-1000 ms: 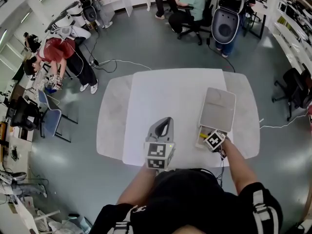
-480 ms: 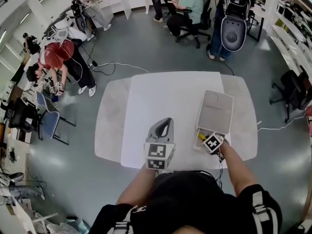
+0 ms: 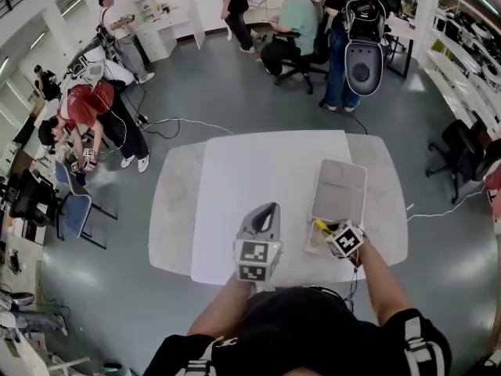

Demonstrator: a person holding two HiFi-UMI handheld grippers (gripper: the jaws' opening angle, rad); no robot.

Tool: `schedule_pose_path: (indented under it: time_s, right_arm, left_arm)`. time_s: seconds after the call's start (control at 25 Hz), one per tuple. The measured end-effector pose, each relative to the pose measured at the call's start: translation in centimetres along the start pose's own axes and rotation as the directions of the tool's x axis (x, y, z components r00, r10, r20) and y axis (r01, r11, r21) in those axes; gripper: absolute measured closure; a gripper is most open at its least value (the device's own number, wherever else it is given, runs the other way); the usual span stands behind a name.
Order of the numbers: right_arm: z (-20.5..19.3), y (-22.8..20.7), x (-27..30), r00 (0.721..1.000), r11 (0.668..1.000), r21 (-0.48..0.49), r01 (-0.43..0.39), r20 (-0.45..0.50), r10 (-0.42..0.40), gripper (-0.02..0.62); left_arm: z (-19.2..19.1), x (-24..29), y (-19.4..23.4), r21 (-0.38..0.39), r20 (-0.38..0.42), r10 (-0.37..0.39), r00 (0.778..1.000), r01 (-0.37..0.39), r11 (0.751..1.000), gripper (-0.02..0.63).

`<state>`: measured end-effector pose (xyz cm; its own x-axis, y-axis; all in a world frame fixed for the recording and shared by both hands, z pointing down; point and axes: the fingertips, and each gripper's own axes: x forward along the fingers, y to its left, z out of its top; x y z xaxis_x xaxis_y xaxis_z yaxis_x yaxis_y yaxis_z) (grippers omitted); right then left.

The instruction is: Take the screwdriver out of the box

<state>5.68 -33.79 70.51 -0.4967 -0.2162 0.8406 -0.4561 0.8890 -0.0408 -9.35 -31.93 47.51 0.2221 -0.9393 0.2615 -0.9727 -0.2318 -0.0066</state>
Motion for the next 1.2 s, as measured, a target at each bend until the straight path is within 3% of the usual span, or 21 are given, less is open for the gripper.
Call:
schedule_pose_path:
  time_s: [0.2, 0.36, 0.48, 0.64, 0.8, 0.88, 1.0, 1.2]
  right_arm:
    - [4.3, -0.5, -4.7, 0.982, 0.995, 0.003, 0.104, 0.159, -0.103, 0.529]
    - [6.9, -1.4, -9.0, 0.927, 0.983, 0.116, 0.141, 0.333, -0.172, 0.529]
    - [8.7, -2.4, -13.3, 0.845, 0.960, 0.199, 0.197, 0.463, -0.269, 0.529]
    - [10.4, -3.5, -19.3, 0.701, 0.914, 0.296, 0.278, 0.588, -0.404, 0.529]
    - [10.6, -4.7, -23.8, 0.544, 0.846, 0.414, 0.336, 0.649, -0.533, 0.529]
    - [9.7, -5.6, -24.8, 0.488, 0.809, 0.476, 0.345, 0.646, -0.588, 0.529]
    - [8.6, -6.1, -25.3, 0.455, 0.780, 0.526, 0.339, 0.634, -0.625, 0.529]
    - [8.4, -5.7, -26.1, 0.436, 0.769, 0.533, 0.353, 0.634, -0.639, 0.529]
  left_arm:
    - [0.4, 0.3, -0.7, 0.006, 0.007, -0.037, 0.999, 0.037, 0.999, 0.594]
    - [0.5, 1.0, -1.7, 0.013, 0.012, -0.058, 0.998, 0.058, 0.998, 0.594]
    - [0.7, 1.5, -2.2, 0.019, 0.018, -0.074, 0.997, 0.074, 0.997, 0.594]
    - [1.2, 1.8, -2.4, 0.014, 0.026, -0.089, 0.996, 0.089, 0.996, 0.594]
    - [1.7, 2.4, -2.7, 0.007, 0.036, -0.105, 0.994, 0.105, 0.994, 0.594]
    - [1.8, 2.8, -2.9, 0.008, 0.038, -0.112, 0.993, 0.111, 0.994, 0.594]
    - [2.0, 3.3, -3.5, 0.013, 0.042, -0.126, 0.991, 0.126, 0.992, 0.594]
    - [2.2, 3.5, -4.1, 0.014, 0.045, -0.143, 0.989, 0.143, 0.990, 0.593]
